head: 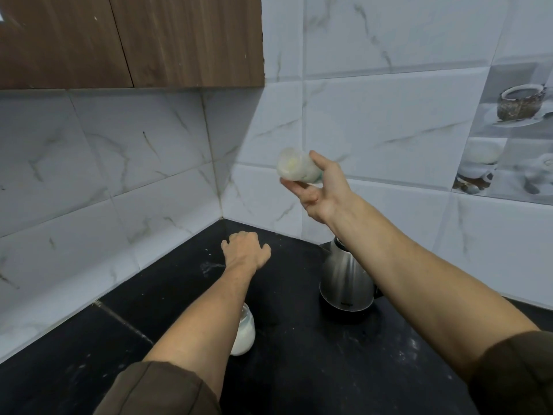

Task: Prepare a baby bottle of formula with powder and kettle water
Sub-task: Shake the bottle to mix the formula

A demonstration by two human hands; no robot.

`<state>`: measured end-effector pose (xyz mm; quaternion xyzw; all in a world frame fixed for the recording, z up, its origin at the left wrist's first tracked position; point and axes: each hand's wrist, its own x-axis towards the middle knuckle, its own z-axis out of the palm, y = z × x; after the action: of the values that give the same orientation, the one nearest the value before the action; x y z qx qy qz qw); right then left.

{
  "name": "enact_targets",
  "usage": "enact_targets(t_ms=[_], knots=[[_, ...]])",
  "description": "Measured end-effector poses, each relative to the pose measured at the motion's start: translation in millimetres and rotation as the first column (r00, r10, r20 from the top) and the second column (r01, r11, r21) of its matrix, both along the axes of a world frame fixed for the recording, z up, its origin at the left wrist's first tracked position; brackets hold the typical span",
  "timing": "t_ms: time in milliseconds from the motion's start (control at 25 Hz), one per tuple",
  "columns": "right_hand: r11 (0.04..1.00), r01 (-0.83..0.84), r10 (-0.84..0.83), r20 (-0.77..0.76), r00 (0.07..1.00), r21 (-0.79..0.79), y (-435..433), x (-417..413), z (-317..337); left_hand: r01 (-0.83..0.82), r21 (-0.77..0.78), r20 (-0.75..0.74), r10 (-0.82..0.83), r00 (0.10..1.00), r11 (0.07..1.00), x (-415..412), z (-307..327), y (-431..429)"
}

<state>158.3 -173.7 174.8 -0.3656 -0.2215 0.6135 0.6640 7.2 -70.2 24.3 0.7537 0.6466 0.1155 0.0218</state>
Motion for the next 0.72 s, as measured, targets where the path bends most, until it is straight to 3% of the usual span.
enact_targets(t_ms=[120, 320, 480, 640, 720], knots=[[0.977, -0.155, 0.123, 0.206, 0.971, 0.145, -11.4, -4.6, 4.2, 0.001, -0.001, -0.004, -0.001, 1.000, 1.000, 0.1, -1.2, 1.2], [0.999, -0.053, 0.054, 0.044, 0.998, -0.007, -2.6, 2.0, 5.0, 0.008, 0.002, 0.004, -0.008, 1.000, 1.000, 6.4, -0.8, -1.1], [0.964, -0.232, 0.194, 0.257, 0.947, 0.129, -5.2, -0.8, 5.9, 0.027, 0.001, 0.001, -0.027, 1.000, 1.000, 10.9, 0.2, -0.8], [0.999, -0.002, 0.005, 0.065, 0.998, -0.041, 4.8, 11.2, 8.2, 0.001, 0.006, 0.000, -0.001, 1.000, 1.000, 4.1, -0.4, -0.4], [0.997, -0.071, 0.075, 0.112, 0.991, -0.033, 3.8, 8.7, 9.8, -0.006, -0.006, 0.007, 0.006, 1.000, 1.000, 3.1, 1.2, -0.7]])
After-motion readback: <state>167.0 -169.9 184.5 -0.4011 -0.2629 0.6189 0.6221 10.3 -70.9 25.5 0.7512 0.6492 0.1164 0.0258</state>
